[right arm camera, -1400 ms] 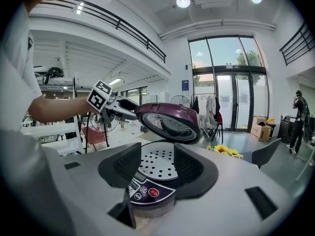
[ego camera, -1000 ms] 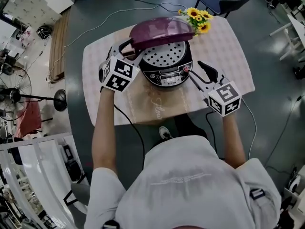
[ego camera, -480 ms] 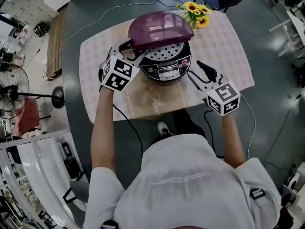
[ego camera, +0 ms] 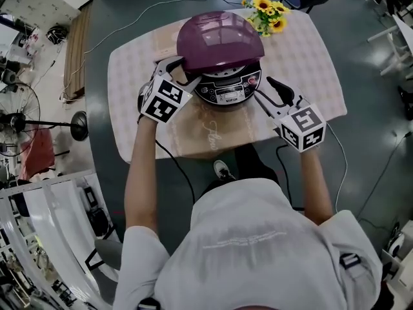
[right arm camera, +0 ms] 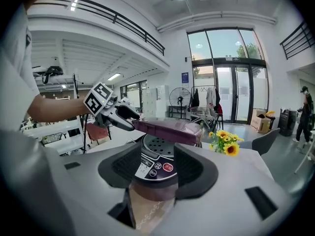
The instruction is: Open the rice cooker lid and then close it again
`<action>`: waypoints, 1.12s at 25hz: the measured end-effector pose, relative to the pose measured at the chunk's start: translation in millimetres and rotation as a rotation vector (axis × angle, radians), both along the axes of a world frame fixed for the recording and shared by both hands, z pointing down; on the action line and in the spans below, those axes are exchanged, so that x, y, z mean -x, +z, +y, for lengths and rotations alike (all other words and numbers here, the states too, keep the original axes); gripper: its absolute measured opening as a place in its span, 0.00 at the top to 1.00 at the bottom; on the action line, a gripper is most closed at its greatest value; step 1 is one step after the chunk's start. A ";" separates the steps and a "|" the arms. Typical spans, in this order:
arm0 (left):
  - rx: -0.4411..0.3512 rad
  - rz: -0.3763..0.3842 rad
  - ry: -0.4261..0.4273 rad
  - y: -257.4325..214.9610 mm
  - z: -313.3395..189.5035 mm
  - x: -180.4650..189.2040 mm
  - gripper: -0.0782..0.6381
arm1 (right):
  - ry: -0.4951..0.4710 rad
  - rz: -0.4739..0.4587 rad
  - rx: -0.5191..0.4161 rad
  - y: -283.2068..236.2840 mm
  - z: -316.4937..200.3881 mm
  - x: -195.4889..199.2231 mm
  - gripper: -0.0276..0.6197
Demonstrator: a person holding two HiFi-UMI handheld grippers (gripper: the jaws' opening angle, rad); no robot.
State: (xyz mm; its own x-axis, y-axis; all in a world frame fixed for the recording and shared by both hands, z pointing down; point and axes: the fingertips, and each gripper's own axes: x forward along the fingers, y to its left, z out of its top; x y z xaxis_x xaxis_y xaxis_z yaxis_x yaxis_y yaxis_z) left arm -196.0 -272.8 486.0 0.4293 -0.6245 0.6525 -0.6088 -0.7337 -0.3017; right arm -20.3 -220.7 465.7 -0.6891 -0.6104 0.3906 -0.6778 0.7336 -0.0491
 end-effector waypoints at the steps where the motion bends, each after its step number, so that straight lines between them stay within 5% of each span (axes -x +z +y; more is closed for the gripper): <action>1: 0.004 0.005 -0.002 1.3 0.5 -0.2 0.52 | -0.002 0.002 0.003 1.1 0.7 0.0 0.62; 7: 0.103 0.061 0.028 20.7 10.8 -7.8 0.41 | -0.007 0.007 0.013 7.7 2.4 -0.6 0.62; 14: 0.162 0.154 0.003 27.9 13.1 -11.2 0.41 | -0.011 0.014 0.024 11.7 5.2 -3.5 0.62; 28: 0.195 0.270 -0.113 33.3 6.3 -3.5 0.52 | -0.016 0.026 0.038 18.4 10.1 -6.5 0.62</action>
